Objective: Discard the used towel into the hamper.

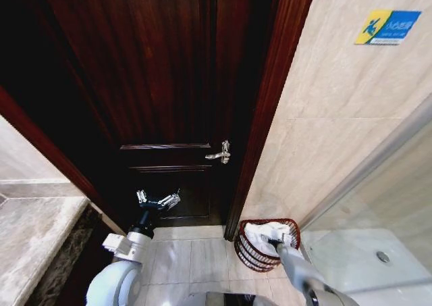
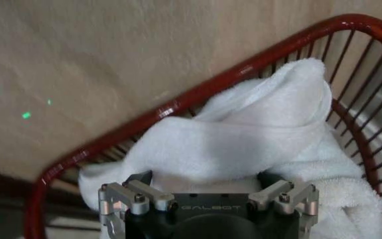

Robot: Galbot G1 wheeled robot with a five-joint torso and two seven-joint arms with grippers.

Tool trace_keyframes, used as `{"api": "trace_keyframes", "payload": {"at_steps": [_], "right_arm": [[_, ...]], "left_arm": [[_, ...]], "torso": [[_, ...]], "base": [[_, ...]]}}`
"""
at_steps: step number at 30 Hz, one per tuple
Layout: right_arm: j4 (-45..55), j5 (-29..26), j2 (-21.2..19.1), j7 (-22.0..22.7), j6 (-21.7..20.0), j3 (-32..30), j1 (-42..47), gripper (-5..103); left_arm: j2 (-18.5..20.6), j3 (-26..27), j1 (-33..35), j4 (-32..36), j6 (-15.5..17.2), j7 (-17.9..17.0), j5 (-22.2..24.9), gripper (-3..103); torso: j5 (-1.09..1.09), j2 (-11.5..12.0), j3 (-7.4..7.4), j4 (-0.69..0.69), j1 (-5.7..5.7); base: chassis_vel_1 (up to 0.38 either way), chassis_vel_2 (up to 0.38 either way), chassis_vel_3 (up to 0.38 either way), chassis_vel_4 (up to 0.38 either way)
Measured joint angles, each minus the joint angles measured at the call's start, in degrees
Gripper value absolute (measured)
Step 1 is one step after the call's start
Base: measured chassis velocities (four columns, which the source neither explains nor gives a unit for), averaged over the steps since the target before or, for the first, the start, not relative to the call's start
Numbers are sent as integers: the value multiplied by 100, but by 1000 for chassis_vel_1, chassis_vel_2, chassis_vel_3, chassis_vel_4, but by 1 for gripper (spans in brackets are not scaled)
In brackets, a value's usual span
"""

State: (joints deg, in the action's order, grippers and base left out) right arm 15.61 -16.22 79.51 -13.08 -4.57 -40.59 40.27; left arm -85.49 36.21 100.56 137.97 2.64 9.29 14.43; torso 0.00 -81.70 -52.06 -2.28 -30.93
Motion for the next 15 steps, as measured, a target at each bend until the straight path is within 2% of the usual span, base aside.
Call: {"api": "trace_keyframes", "payload": {"at_steps": [2,3,5,6,7,8,11,12,15], "right_arm": [[614,-45,-43,15,-86,101,299,100],[614,-45,-43,15,-86,101,299,100],[1706,-197,-182,-17,-319,226,1008,100],[2301,-300,-294,-62,-423,301,1392,100],[2301,-300,-294,-62,-423,301,1392,100],[2746,-317,-381,-82,-460,339,1674,100],[3553,-32,-535,-147,-384,396,2263,100],[3553,-32,-535,-147,-384,396,2263,100],[3557,539,-489,-277,-135,385,2383,100]], "left_arm": [[-1,0,0,0,0,0,0,100],[-1,0,0,0,0,0,0,100],[0,0,0,0,0,0,0,100],[0,0,0,0,0,0,0,100],[0,0,0,0,0,0,0,100],[0,0,0,0,0,0,0,100],[0,0,0,0,0,0,0,100],[0,0,0,0,0,0,0,100],[0,0,0,0,0,0,0,100]], "torso": [[2,0,0,-5,0],[2,0,0,-5,0],[4,0,0,-1,0],[4,0,0,5,0],[4,0,0,5,0],[-2,0,0,6,0],[0,-1,2,3,2],[0,-1,2,3,2],[-1,-1,1,0,2]], "base": [[0,0,0,0],[0,0,0,0],[0,0,0,0],[0,0,0,0],[0,0,0,0],[0,0,0,0],[0,0,0,0],[0,0,0,0],[0,0,0,0]]}}
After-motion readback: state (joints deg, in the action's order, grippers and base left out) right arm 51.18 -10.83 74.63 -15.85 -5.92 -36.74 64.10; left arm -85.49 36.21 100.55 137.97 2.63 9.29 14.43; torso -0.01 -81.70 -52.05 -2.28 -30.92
